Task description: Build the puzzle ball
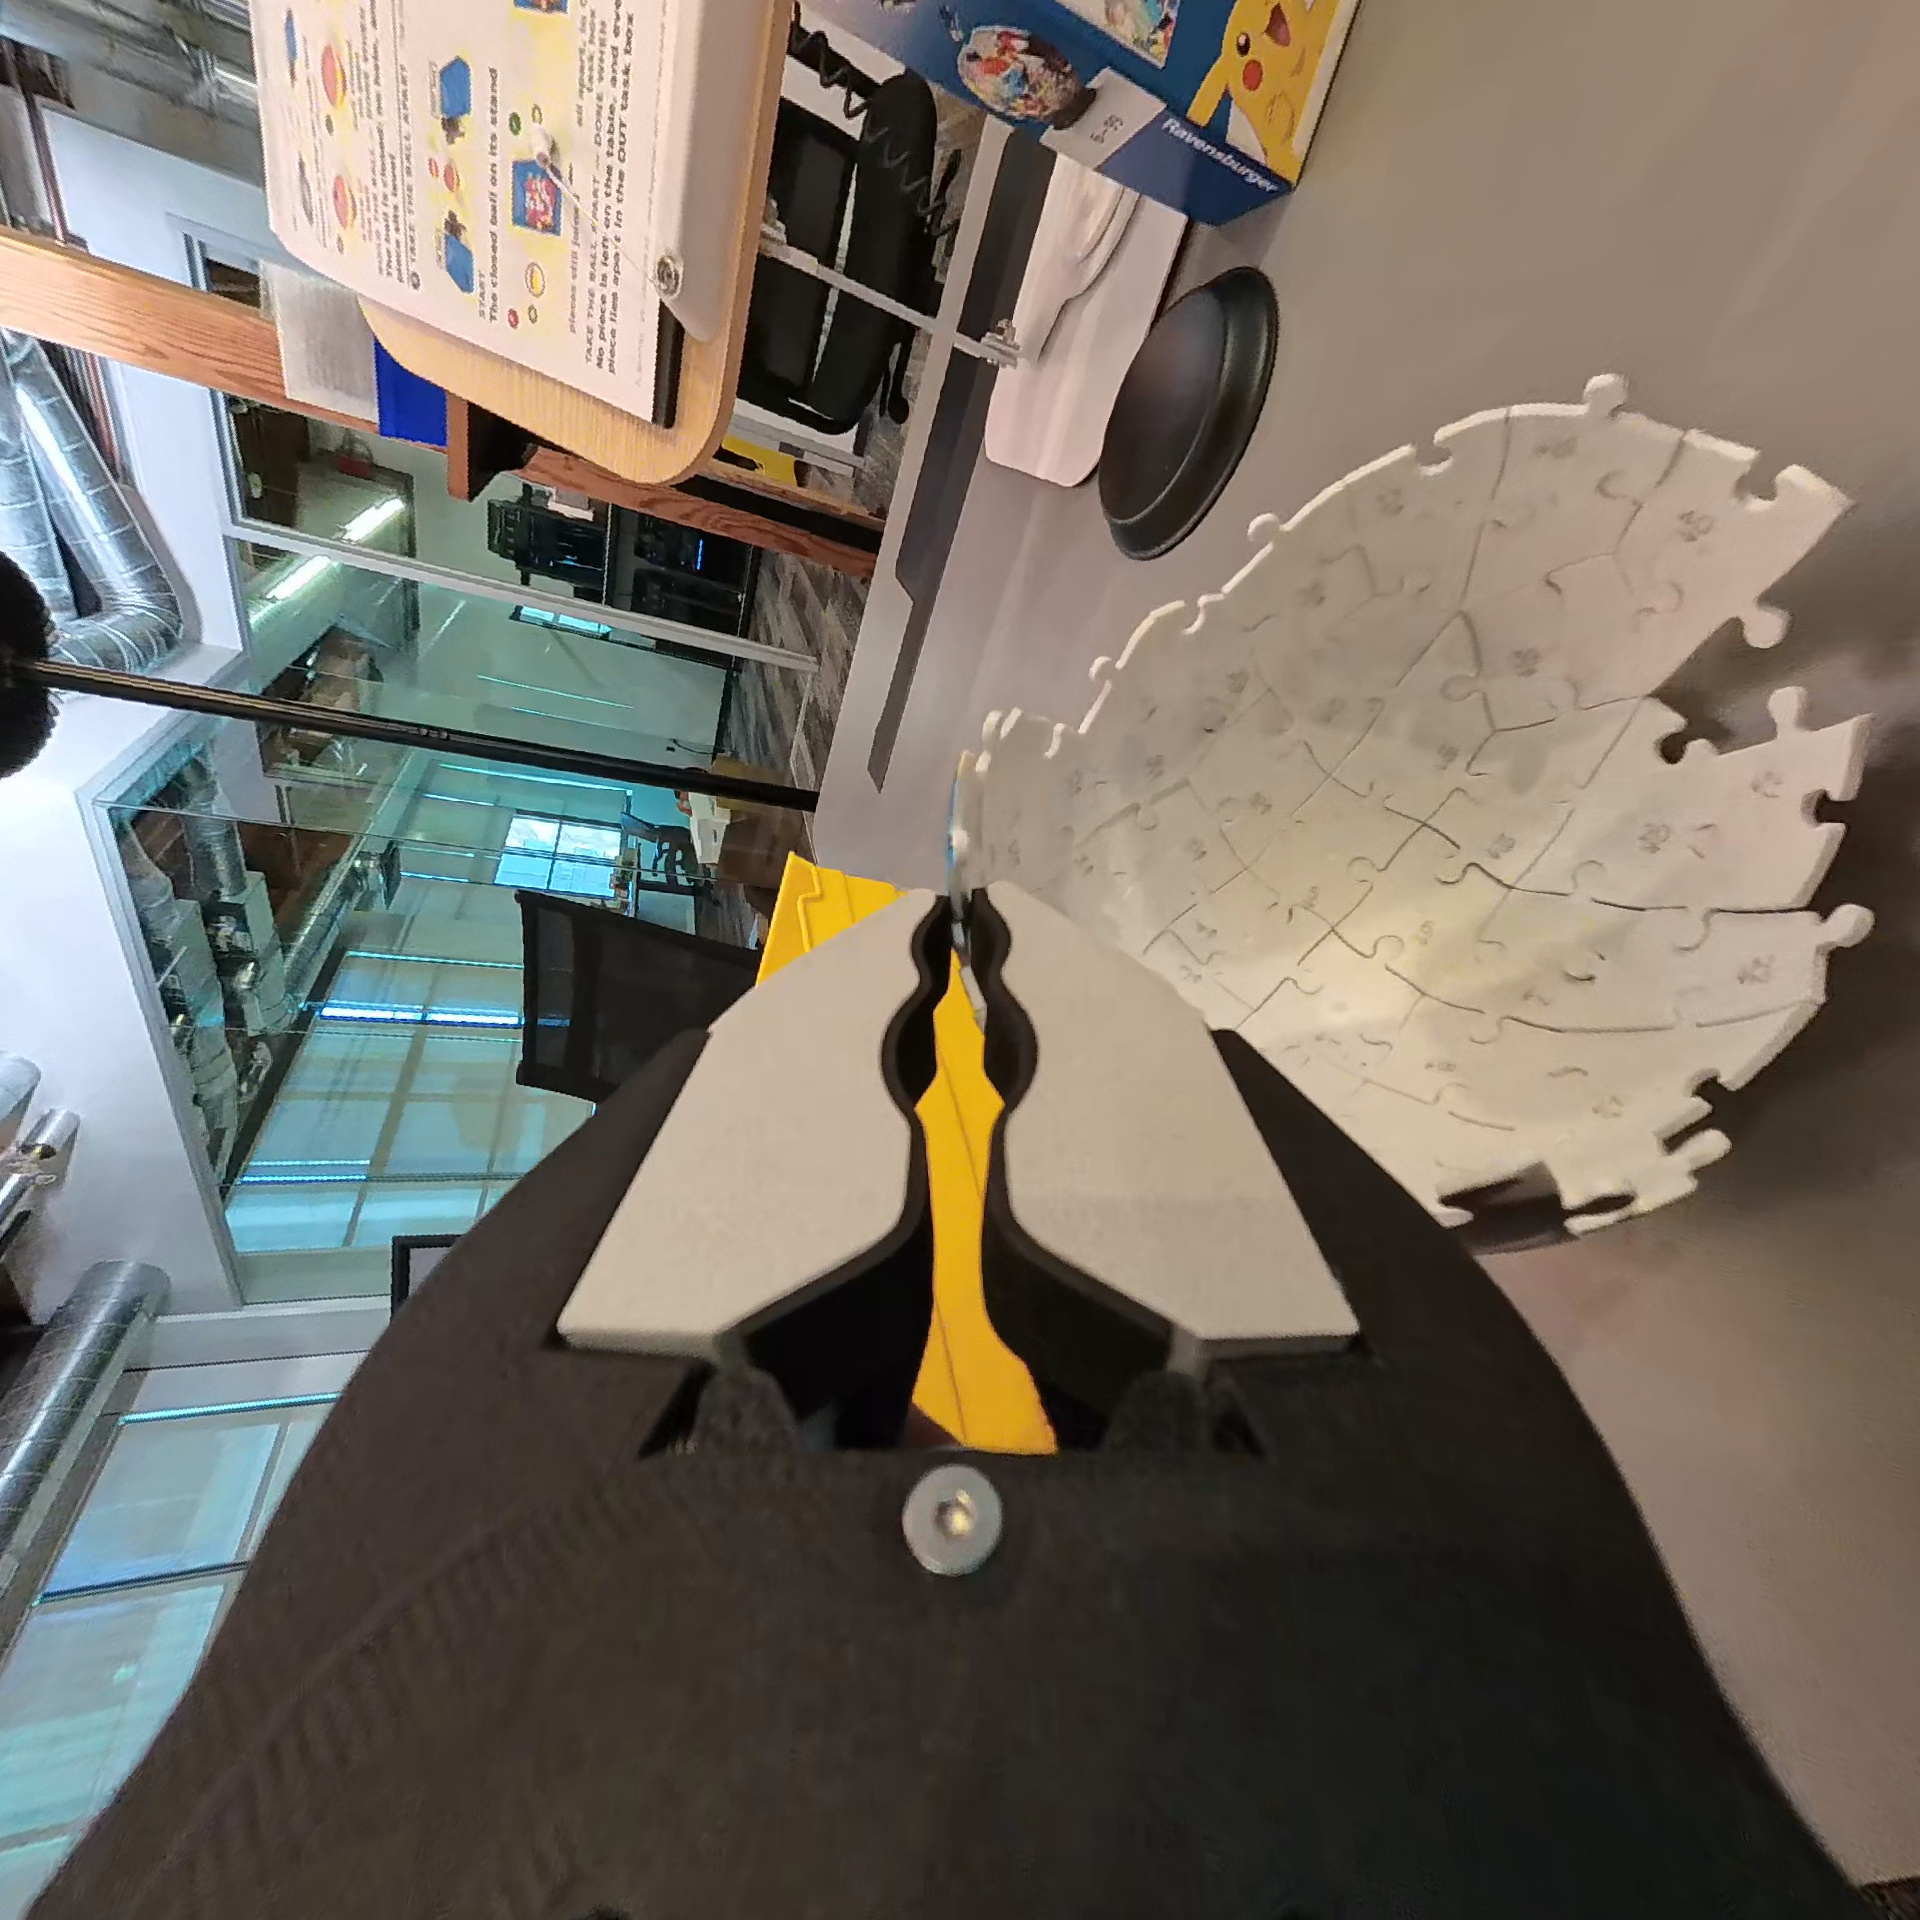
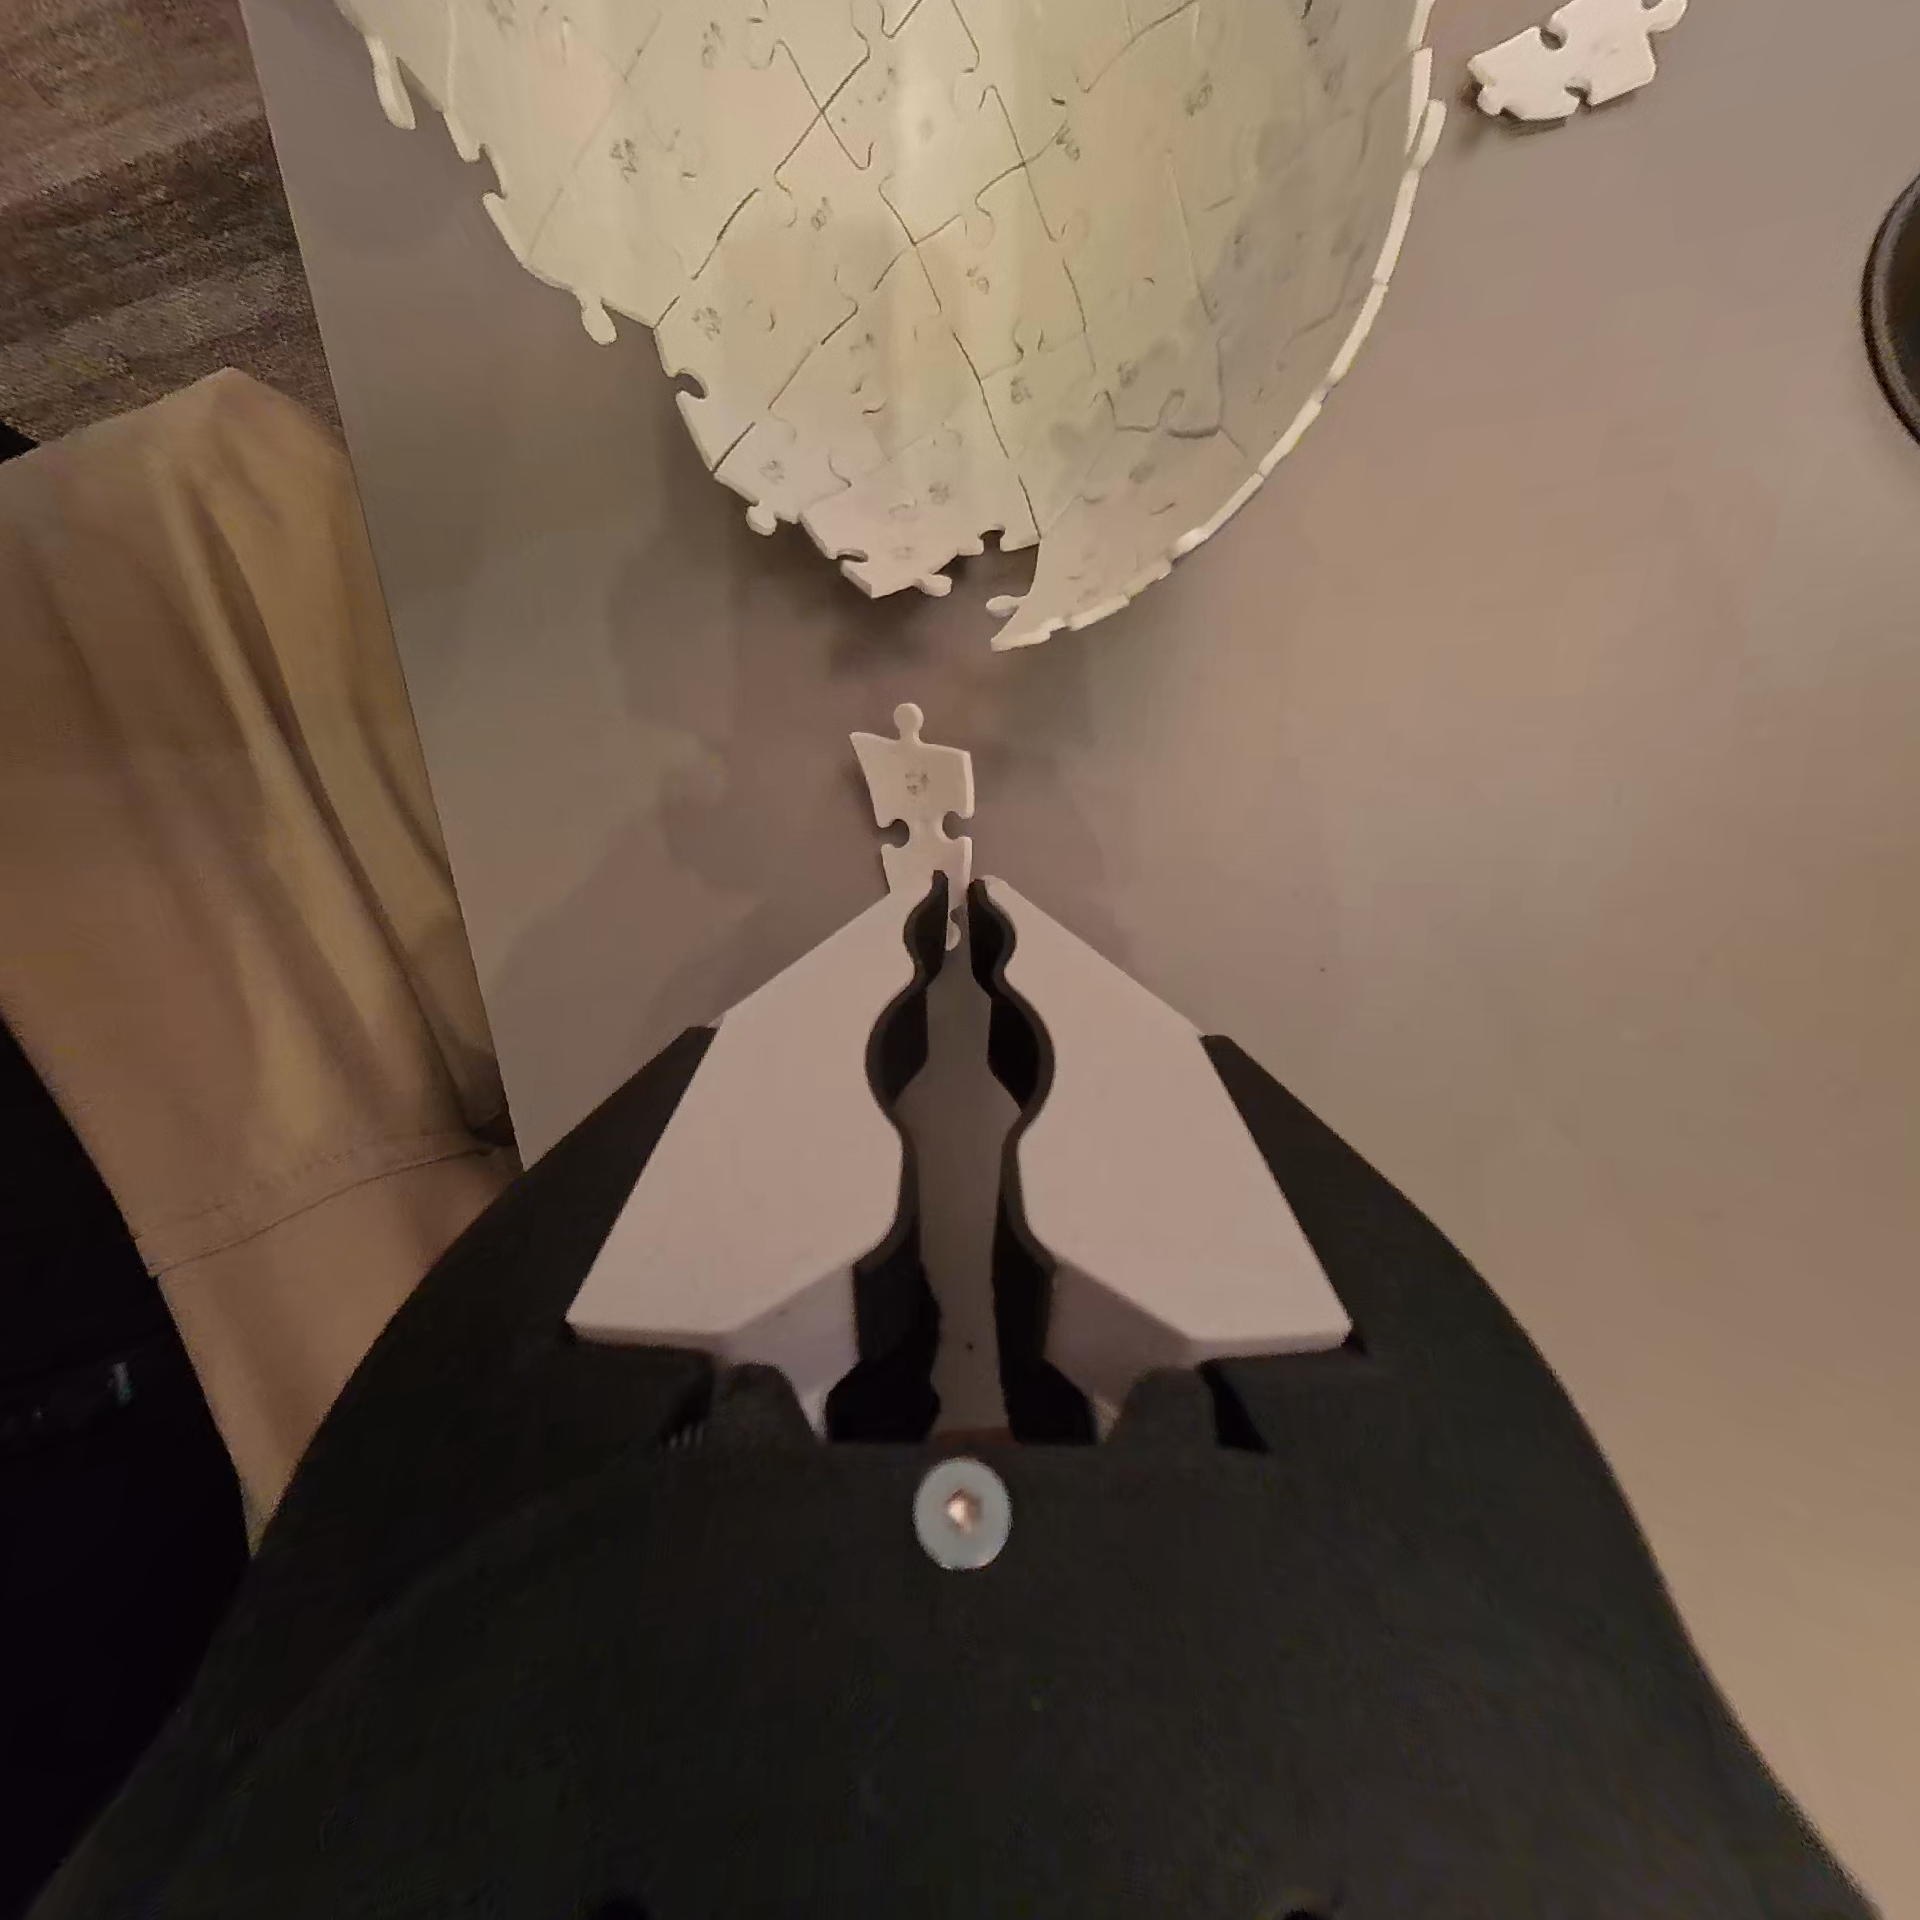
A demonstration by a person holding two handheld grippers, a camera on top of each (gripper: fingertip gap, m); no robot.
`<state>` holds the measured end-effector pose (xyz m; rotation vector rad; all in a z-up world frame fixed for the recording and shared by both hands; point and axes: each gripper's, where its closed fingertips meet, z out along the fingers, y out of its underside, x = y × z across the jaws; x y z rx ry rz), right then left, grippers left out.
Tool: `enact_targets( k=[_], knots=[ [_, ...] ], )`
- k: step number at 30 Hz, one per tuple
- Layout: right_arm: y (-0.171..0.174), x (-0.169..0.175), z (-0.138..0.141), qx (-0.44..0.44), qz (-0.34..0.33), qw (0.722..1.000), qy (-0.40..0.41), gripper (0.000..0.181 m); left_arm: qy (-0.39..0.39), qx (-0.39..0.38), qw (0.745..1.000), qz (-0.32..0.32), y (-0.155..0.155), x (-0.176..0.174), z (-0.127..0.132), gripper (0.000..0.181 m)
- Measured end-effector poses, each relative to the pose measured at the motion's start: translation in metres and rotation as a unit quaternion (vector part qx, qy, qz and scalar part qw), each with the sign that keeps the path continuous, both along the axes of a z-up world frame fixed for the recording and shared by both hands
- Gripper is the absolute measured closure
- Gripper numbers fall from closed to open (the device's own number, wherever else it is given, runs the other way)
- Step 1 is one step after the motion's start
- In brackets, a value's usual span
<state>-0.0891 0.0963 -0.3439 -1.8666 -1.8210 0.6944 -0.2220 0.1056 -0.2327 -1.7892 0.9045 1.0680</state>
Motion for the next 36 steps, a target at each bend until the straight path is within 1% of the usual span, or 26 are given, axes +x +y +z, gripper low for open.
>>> enact_targets(
  k=[5,13,16,19,25,36],
  knots=[
    [-0.001,-0.003,0.007,-0.014,-0.011,1.000,0.021,0.181,0.006,0.003,1.000,-0.003,-0.001,0.002,0.001,0.178],
    [-0.010,-0.014,0.027,-0.109,-0.057,0.989,0.083,0.181,0.035,0.009,0.999,-0.017,0.001,0.010,0.003,0.178],
    [-0.009,-0.019,0.031,-0.112,-0.080,0.986,0.097,0.181,0.048,0.011,0.998,-0.027,0.002,0.015,0.003,0.178],
    [-0.004,-0.023,0.036,-0.096,-0.109,0.983,0.108,0.181,0.055,0.012,0.998,-0.028,0.002,0.016,0.003,0.178],
    [-0.003,-0.027,0.031,-0.088,-0.147,0.979,0.107,0.181,0.064,0.017,0.997,-0.033,0.003,0.019,0.005,0.178],
    [-0.001,-0.027,0.019,-0.110,-0.213,0.963,0.119,0.181,0.086,0.023,0.995,-0.050,0.004,0.027,0.006,0.178]
  ],
)
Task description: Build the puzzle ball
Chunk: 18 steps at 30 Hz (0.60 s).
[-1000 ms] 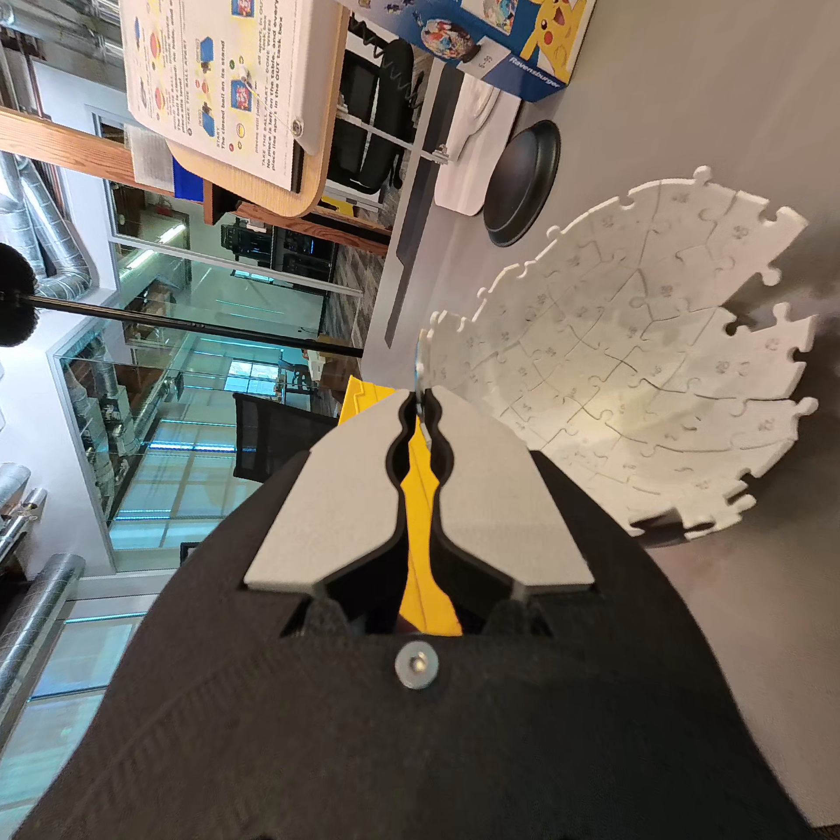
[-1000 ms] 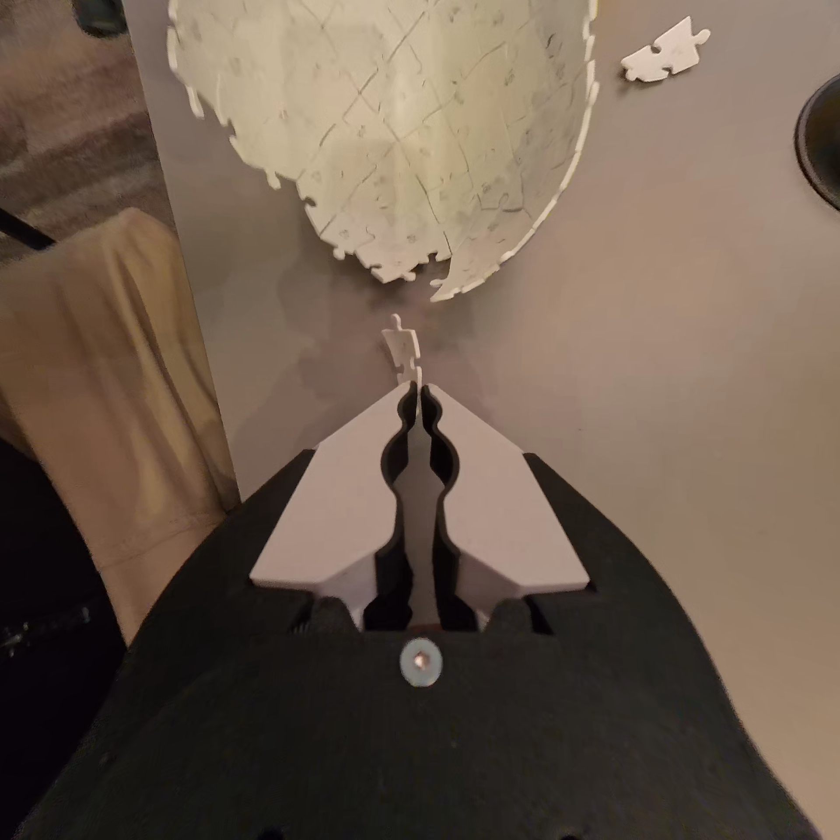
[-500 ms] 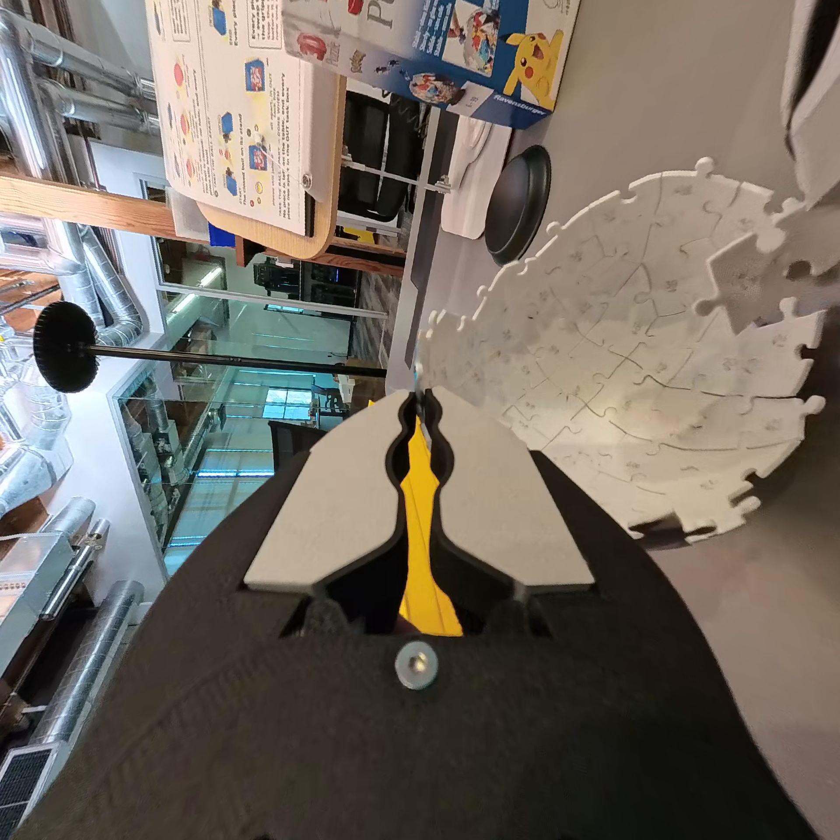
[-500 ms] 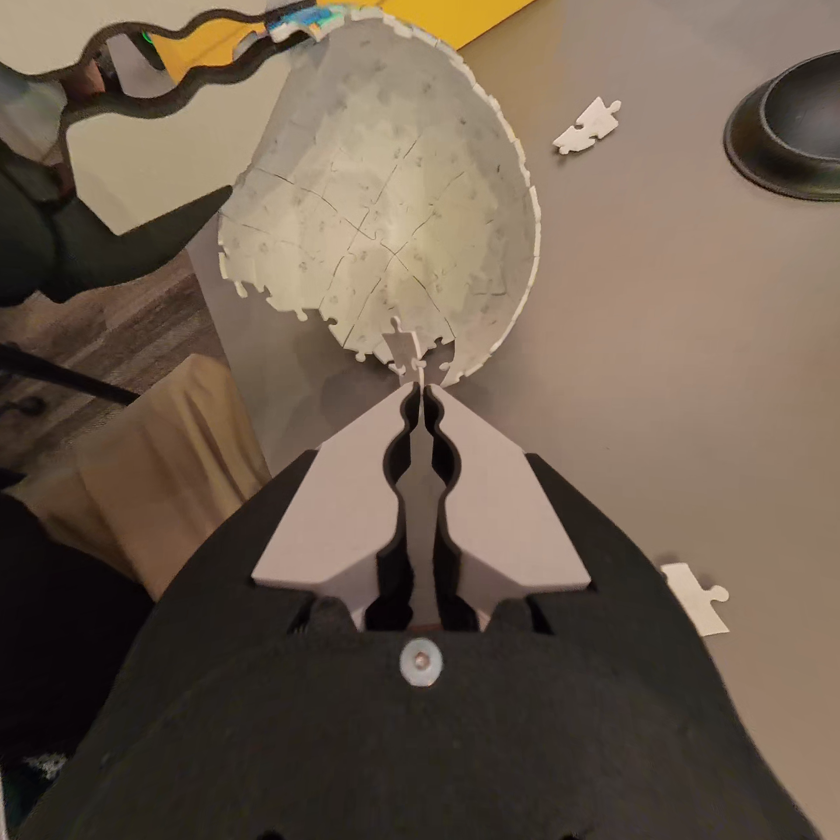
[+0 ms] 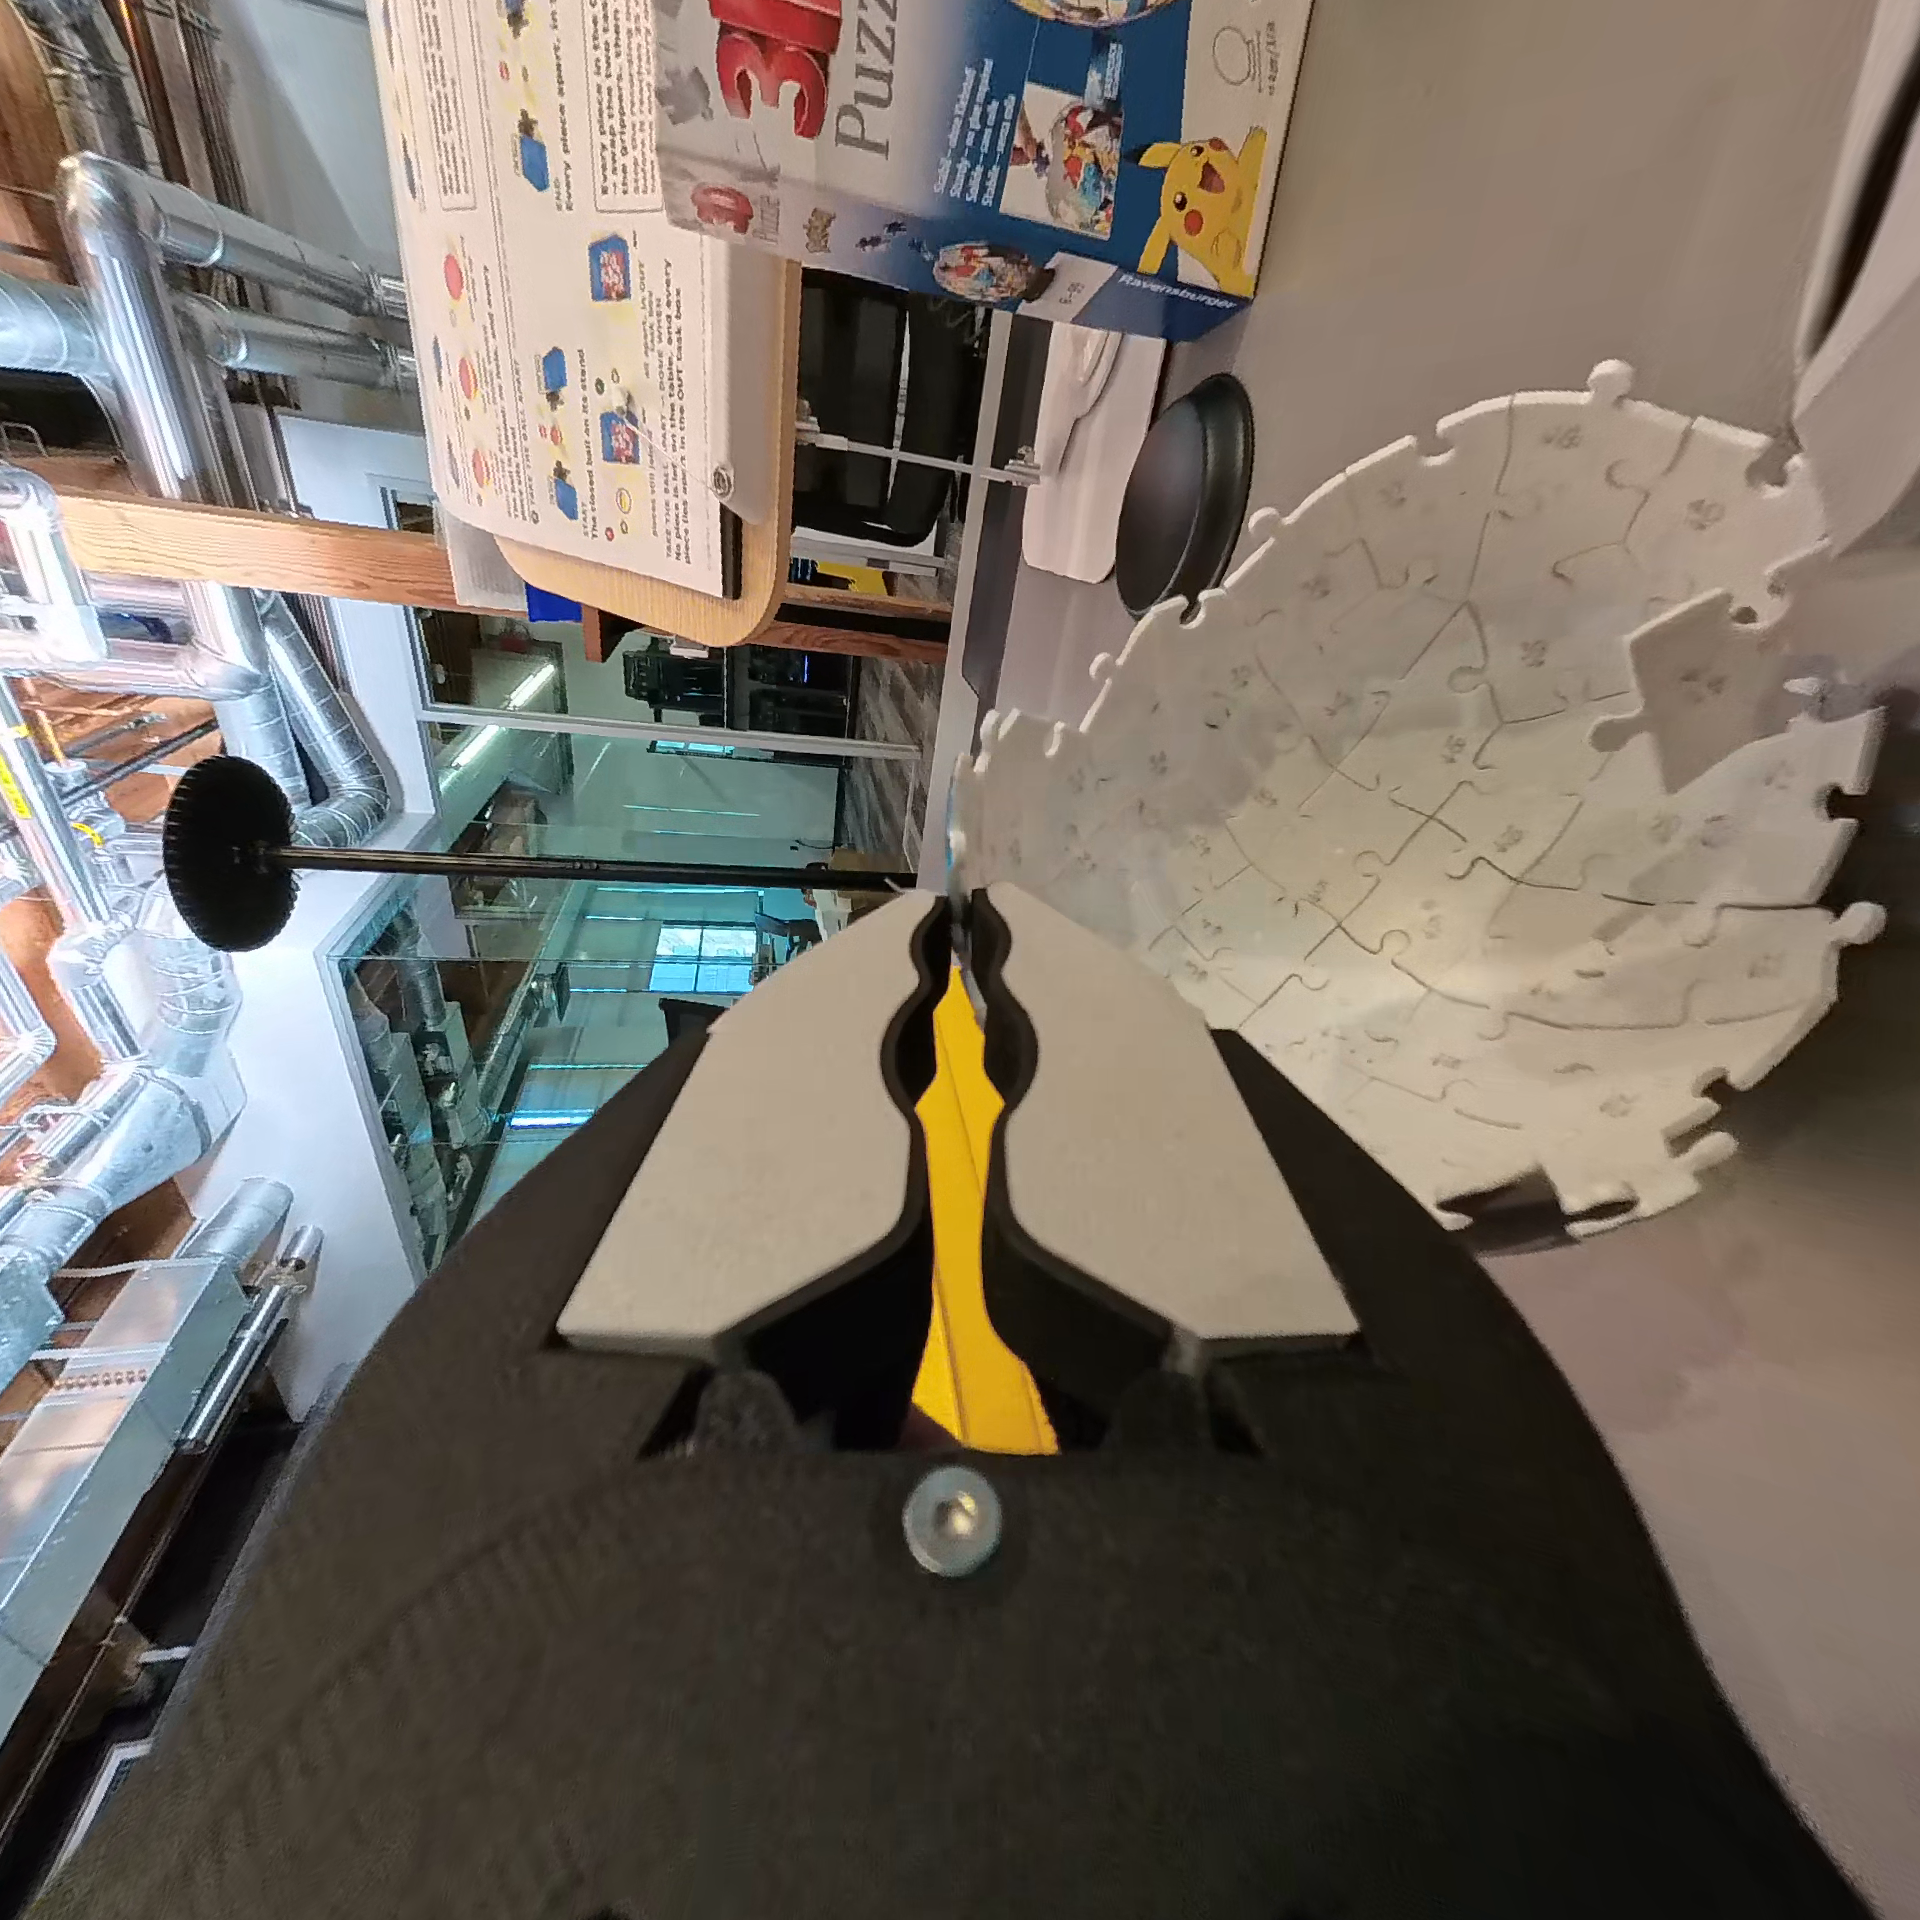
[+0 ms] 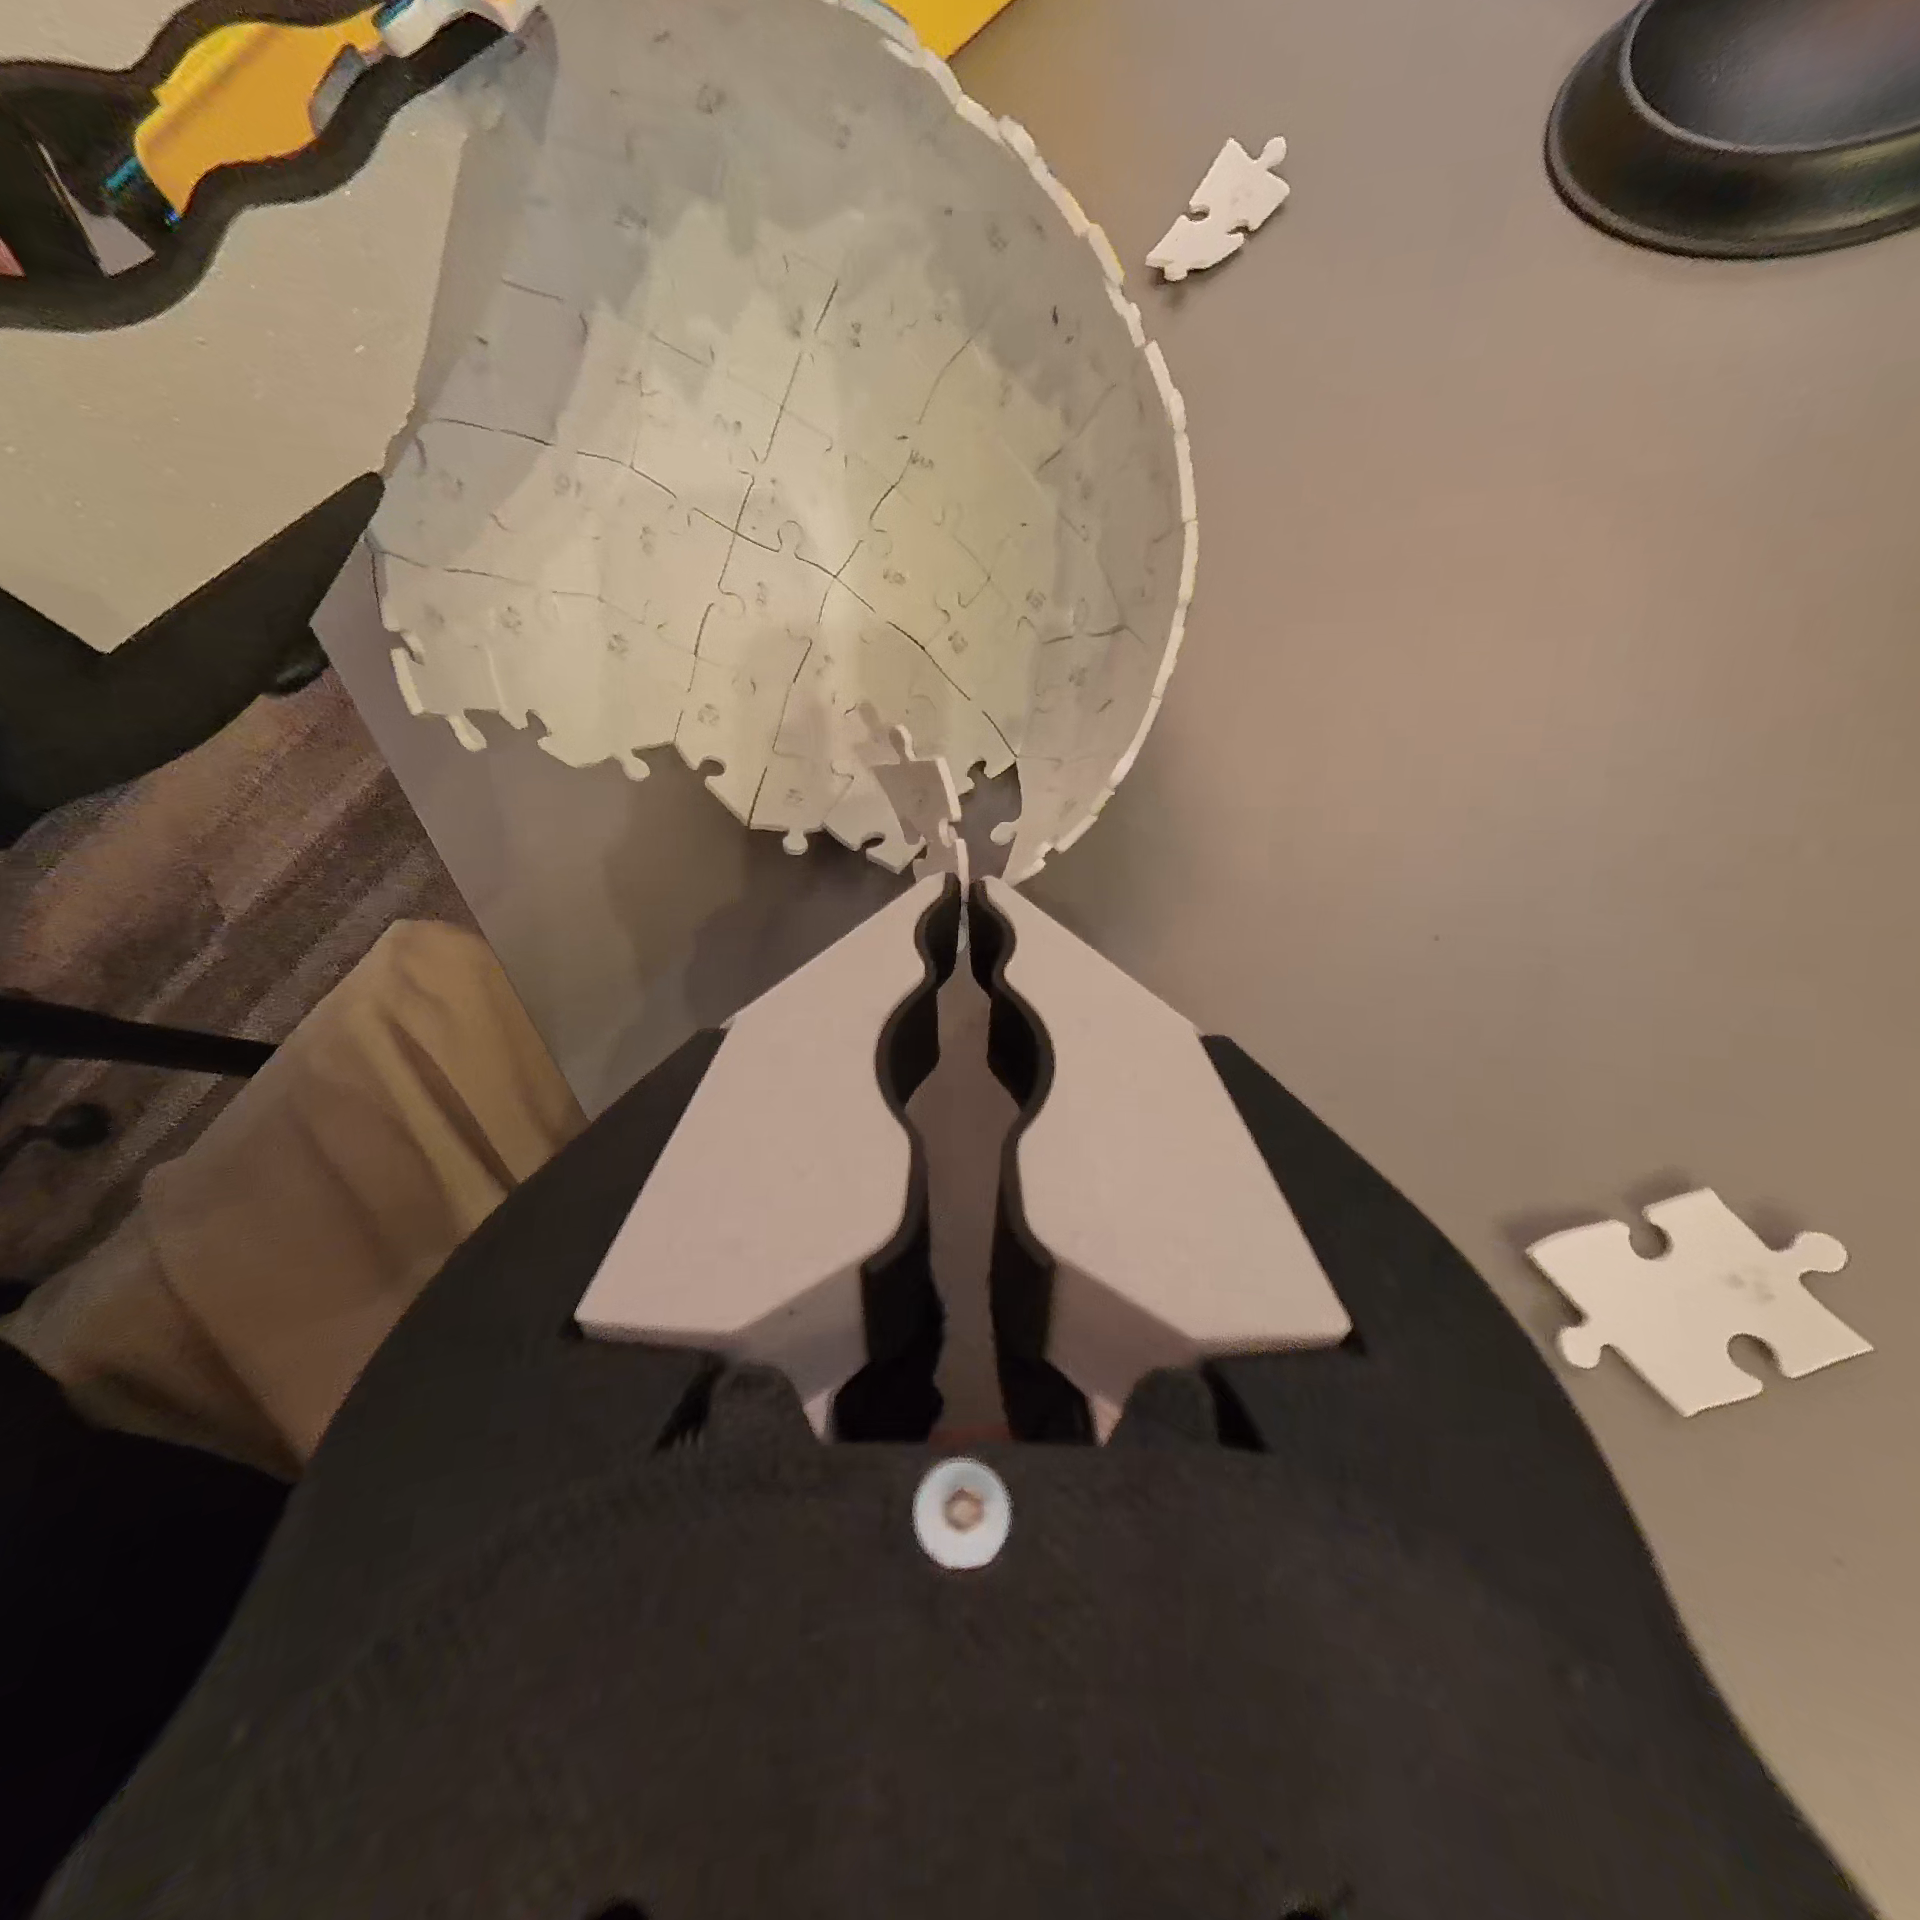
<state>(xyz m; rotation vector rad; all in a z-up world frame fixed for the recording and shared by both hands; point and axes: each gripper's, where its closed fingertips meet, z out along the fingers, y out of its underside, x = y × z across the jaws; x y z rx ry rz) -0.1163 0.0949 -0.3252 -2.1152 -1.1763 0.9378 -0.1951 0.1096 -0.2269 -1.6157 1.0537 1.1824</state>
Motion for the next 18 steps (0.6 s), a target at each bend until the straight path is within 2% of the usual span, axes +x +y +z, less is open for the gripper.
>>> enact_targets(
  k=[18],
  knots=[
    [0.0026,0.0006,-0.0066,-0.038,-0.032,0.999,0.019,0.177,0.012,0.005,1.000,-0.012,-0.0005,0.0073,0.0010,0.178]
  ],
)
